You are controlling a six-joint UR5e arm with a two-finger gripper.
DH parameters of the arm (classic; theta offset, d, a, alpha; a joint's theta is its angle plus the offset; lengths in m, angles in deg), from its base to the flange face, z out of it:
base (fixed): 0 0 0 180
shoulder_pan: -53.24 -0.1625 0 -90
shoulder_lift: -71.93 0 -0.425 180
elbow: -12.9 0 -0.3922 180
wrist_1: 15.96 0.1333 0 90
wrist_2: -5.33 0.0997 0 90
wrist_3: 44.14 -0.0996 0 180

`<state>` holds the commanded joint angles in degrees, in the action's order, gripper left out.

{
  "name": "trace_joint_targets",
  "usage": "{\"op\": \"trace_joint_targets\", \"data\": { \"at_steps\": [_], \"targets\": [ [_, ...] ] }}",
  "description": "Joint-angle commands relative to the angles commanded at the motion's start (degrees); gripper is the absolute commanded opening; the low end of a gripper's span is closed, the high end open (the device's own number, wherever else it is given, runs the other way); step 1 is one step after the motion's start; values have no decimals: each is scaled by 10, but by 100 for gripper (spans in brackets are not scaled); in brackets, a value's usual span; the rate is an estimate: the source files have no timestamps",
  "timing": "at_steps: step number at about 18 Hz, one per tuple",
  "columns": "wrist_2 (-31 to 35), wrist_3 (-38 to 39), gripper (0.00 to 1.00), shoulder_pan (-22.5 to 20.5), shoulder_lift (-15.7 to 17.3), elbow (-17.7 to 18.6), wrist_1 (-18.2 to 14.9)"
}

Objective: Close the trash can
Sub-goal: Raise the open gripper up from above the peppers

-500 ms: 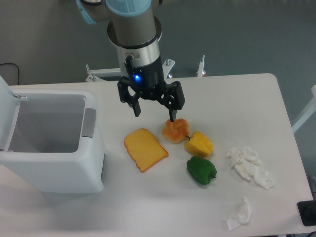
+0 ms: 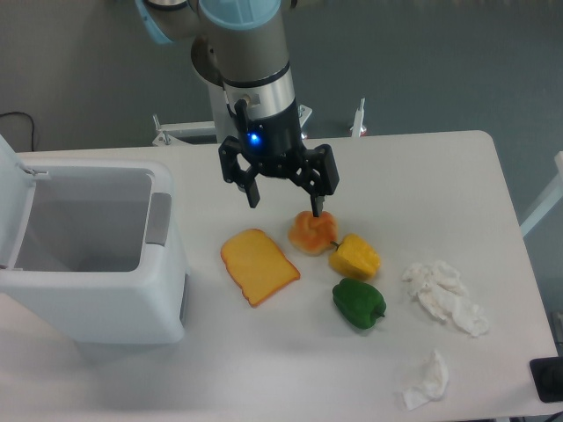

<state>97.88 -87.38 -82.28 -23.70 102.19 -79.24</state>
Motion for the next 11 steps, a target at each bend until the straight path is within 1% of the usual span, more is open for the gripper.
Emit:
{"op": "trace_joint_targets", "data": {
  "at_steps": [2,6,9,11],
  "targets": [
    [0,6,100,1,1,-1,0],
    [-2,14,100,1,15,-12,-1],
    [-8,86,100,4,30,-32,-1],
    [-11,119,100,7,28,-53,-1]
  ]
}}
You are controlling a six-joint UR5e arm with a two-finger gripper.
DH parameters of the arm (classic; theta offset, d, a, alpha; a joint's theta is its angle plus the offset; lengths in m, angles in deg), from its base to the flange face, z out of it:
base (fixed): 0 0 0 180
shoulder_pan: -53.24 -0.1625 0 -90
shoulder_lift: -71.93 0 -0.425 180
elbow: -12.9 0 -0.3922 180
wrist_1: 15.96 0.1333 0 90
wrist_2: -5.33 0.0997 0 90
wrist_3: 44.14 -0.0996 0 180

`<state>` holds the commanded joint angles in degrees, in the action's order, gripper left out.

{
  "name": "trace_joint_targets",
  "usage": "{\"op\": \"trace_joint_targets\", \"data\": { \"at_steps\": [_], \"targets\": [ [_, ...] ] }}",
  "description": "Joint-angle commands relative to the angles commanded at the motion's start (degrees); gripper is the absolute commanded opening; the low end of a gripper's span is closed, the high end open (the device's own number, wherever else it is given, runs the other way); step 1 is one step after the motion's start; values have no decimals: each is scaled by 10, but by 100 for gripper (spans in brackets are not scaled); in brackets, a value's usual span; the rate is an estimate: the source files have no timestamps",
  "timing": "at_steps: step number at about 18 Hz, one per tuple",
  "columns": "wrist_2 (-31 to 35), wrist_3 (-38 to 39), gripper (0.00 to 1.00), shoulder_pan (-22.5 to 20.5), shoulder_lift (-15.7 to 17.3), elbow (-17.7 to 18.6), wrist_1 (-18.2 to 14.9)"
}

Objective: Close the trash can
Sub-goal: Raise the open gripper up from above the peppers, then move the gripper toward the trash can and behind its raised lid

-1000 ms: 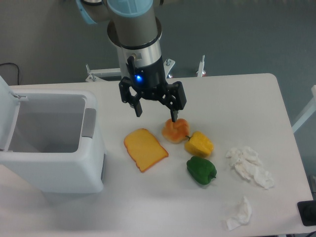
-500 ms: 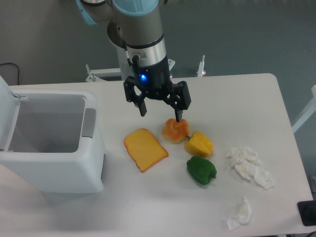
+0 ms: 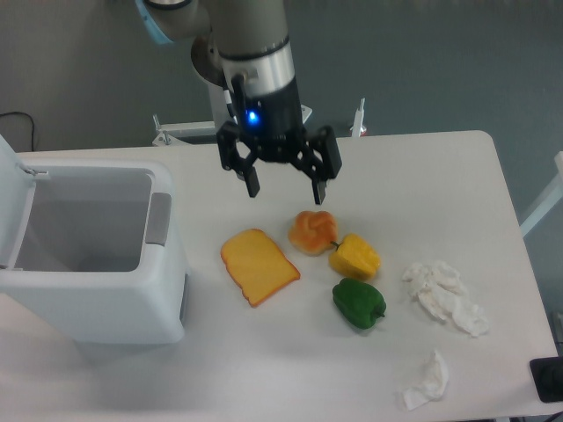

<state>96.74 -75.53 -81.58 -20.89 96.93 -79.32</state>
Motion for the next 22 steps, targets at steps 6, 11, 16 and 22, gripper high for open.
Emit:
{"op": "trace_joint_targets", "data": {
  "at_steps": [6,11,16,22],
  "targets": [
    [-47,103,100,48,7,-26,0],
    [-162,122,100,61,35,-24,0],
    [-300,151,100,74,43,-21,0],
    [-386,174,100,118,50,-23,0]
  ]
}}
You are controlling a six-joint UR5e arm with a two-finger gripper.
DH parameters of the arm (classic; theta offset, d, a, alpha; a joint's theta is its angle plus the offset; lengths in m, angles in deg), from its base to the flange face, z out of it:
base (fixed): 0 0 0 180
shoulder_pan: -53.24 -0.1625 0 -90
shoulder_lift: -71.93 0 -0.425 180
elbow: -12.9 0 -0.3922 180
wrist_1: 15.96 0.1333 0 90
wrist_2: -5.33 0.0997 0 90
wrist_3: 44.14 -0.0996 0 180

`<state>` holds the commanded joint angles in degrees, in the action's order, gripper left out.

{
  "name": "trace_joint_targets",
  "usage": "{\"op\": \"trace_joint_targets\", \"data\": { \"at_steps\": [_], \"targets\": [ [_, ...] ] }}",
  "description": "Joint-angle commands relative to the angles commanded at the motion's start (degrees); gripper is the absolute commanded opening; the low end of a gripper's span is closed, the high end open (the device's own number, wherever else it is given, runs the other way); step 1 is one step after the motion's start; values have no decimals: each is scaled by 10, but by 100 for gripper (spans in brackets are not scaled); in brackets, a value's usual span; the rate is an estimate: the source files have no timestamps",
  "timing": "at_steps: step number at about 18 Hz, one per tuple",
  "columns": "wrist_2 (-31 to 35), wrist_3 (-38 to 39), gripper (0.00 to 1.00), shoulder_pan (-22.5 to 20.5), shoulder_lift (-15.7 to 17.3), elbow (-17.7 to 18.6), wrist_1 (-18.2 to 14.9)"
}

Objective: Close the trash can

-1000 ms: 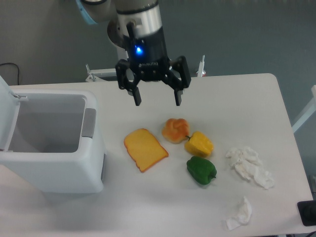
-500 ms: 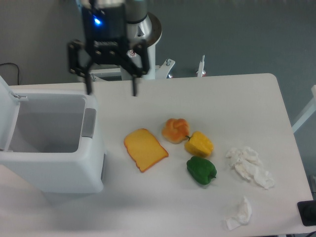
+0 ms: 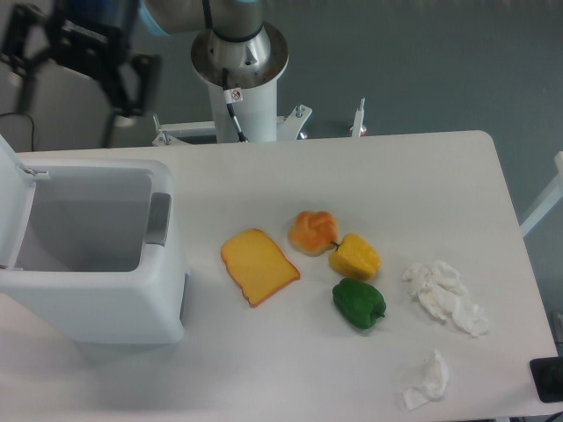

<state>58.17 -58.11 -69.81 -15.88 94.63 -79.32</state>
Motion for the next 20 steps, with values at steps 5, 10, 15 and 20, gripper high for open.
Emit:
{"op": "trace_joint_targets", "data": {
  "at_steps": [5,10,15,20],
  "targets": [
    [-95,11,100,19,6,1,0],
    [-166,18,100,37,5,4,0],
    [-174,18,100,69,-16,7,0],
    [-174,18,100,93,-33,5,3]
  ]
}}
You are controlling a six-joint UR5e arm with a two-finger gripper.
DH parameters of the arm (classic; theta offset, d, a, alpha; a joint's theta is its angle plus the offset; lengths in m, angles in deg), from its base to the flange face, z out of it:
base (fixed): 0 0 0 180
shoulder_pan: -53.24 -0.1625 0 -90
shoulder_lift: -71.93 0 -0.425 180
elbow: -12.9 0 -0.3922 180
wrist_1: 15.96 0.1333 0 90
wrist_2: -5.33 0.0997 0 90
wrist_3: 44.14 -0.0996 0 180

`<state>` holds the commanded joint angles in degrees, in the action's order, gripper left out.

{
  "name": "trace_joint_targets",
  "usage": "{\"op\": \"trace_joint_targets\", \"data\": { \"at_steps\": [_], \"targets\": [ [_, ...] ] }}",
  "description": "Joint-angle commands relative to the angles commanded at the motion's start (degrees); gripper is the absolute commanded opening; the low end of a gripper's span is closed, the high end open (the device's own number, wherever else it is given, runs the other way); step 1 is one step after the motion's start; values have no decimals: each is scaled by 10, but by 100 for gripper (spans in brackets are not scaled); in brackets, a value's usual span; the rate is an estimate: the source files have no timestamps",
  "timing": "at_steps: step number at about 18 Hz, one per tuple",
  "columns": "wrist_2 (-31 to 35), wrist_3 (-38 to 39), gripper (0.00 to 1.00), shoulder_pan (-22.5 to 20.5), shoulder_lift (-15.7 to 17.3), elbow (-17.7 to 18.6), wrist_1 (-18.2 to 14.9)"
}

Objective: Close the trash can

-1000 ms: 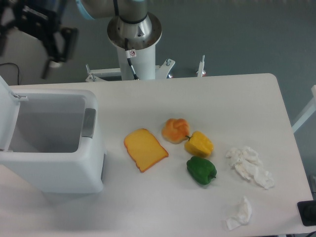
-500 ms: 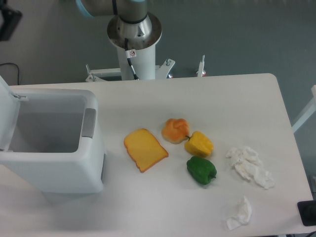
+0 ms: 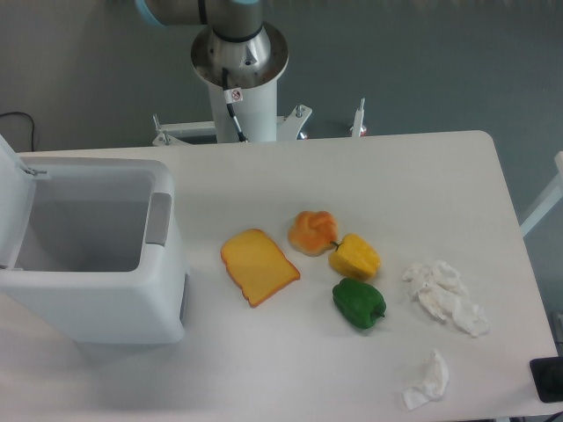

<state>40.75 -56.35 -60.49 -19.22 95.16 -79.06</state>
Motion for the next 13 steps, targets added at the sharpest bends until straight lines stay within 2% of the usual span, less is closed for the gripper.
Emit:
{"op": "trace_joint_targets", "data": {
  "at_steps": [13],
  "targets": [
    [4,-4,100,18,-25,-3,17]
  ]
}}
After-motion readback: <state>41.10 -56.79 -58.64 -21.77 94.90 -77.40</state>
